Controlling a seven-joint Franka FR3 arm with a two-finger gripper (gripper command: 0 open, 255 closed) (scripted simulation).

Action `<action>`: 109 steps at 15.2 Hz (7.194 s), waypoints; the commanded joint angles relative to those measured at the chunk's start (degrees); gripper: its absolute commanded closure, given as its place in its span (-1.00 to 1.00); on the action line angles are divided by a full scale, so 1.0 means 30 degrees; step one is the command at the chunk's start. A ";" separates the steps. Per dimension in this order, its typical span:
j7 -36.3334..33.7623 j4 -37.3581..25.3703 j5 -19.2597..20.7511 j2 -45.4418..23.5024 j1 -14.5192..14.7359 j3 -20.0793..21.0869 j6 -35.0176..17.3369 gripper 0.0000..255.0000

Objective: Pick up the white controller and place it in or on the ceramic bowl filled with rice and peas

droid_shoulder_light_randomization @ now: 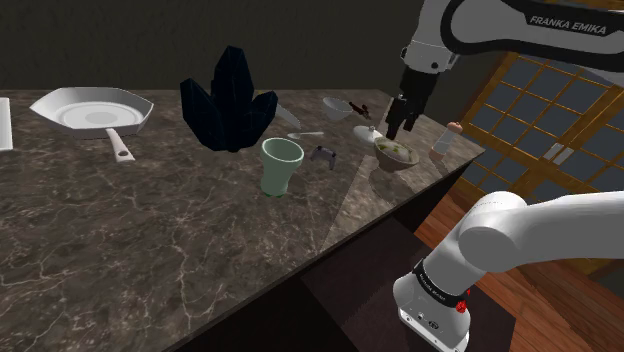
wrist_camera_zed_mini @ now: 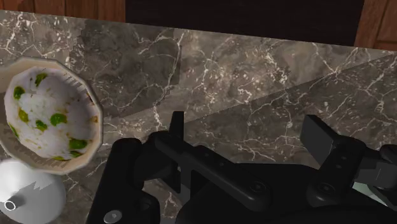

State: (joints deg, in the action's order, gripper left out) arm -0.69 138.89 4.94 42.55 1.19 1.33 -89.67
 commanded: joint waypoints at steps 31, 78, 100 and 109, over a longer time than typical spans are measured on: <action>0.3193 -0.1968 0.0201 -1.4436 -0.0025 -0.1656 -1.2835 -1.00; 0.3758 -0.1726 0.3564 -1.5108 0.0567 -0.1132 -1.5725 1.00; 0.4746 -0.3234 0.2819 -1.2796 0.0679 -0.1020 -1.1973 1.00; 0.5228 -0.4585 0.2521 -1.1848 0.0743 -0.0973 -0.9708 1.00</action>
State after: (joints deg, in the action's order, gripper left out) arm 14.82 125.65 12.62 6.61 3.39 -1.62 -119.73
